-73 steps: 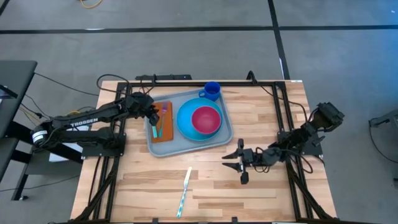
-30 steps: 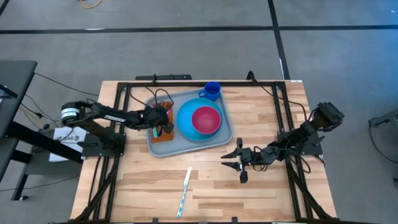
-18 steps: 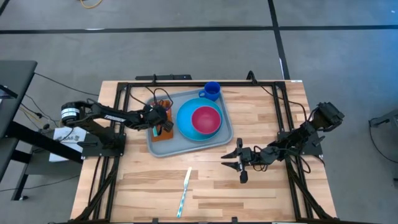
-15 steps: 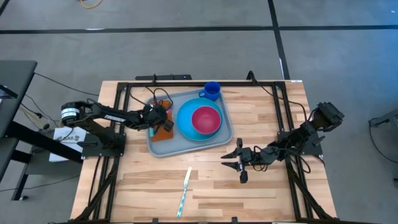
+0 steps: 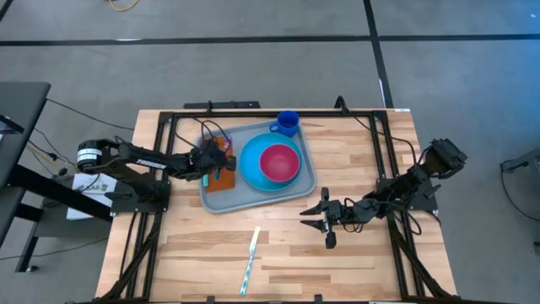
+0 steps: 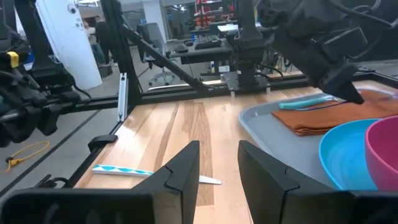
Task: Set up tray
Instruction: Put the purple fork on the brown napkin on the gray tray, then put the blue knife on the brown napkin on the gray serving tray
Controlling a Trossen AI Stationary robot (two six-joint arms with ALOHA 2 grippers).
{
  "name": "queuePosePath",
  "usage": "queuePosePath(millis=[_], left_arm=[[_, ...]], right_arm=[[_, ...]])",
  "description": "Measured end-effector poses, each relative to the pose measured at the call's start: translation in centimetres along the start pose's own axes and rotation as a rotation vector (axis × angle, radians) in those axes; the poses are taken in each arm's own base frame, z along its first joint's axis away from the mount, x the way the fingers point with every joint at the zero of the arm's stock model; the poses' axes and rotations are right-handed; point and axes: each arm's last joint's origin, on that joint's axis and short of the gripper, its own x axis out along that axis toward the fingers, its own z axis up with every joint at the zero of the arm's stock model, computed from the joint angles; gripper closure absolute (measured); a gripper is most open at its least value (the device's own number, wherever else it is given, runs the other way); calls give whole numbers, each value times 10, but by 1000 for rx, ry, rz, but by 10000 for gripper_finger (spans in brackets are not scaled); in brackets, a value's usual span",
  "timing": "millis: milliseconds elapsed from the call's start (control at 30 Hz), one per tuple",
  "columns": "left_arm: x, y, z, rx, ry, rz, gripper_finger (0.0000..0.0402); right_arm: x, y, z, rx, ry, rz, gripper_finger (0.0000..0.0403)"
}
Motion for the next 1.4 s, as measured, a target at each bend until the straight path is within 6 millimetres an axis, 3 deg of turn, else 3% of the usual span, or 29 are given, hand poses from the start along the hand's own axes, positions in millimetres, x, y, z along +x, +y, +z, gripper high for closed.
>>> queuePosePath(millis=[300, 433, 733, 1067, 1400], left_arm=[[-12, -7, -10, -205, -154, 57, 398], [-15, -4, -17, -246, -143, 91, 398], [-11, 1, -28, -275, -137, 156, 393], [-5, 4, -35, -267, -134, 197, 357], [-11, -1, -27, -284, -142, 148, 329]], right_arm=[[0, -1, -5, -22, 44, -7, 298], [0, -1, -7, -36, 70, -10, 298], [0, -3, -9, -78, 86, -18, 298], [3, -11, -9, -62, 91, -53, 298], [3, -10, -9, -62, 95, -50, 298]])
